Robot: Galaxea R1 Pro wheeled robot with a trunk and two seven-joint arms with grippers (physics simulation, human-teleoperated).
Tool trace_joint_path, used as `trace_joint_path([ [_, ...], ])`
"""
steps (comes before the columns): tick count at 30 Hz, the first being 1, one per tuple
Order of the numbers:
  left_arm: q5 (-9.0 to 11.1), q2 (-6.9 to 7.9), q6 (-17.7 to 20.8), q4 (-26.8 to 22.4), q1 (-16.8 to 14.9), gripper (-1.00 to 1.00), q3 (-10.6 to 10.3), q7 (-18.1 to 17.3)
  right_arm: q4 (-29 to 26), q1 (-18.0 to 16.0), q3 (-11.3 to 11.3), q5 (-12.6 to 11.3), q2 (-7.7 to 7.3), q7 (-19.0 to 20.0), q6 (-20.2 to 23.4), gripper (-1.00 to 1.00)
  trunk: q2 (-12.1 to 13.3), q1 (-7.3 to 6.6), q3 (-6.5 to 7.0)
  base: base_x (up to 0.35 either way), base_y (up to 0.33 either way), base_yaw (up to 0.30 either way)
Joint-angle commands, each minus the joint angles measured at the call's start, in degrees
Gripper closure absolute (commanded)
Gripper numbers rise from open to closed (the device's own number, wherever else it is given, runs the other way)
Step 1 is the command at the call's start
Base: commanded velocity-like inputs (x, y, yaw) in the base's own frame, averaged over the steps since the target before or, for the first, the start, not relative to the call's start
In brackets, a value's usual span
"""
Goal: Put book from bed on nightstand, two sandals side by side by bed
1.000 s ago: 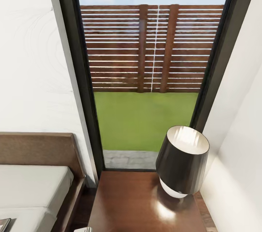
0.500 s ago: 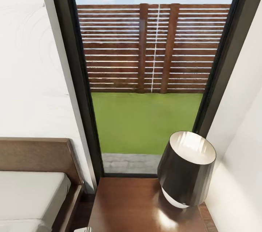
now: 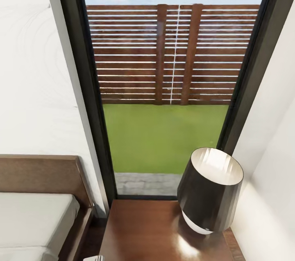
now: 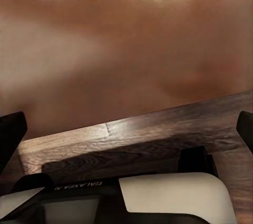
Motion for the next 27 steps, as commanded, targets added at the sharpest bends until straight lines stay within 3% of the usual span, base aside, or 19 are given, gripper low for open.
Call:
trace_joint_path([
  [1,0.22,0.01,-0.10,0.08,-0.05,-1.00,0.05,-0.26,0.21,-0.09,-0.28,-0.22,-0.02,0.30,-0.03,-1.00,-0.03,0.00,-0.06,0.000,0.000,0.000],
  [21,0.21,0.20,-0.15,-0.06,-0.05,-1.00,0.15,-0.84,0.21,-0.09,-0.28,-0.22,-0.02,0.31,-0.03,-1.00,-0.03,0.00,-0.06,0.000,0.000,0.000],
  [24,0.25,0.64,-0.13,-0.23,-0.08,-1.00,0.26,-2.62,0.21,-0.09,-0.28,-0.22,-0.02,0.31,-0.03,-1.00,-0.03,0.00,-0.06,0.000,0.000,0.000],
  [27,0.40,2.54,0.11,-0.48,-0.18,-1.00,0.44,-7.50,0.21,-0.09,-0.28,-0.19,-0.02,0.31,-0.03,-1.00,-0.03,0.00,-0.06,0.000,0.000,0.000],
])
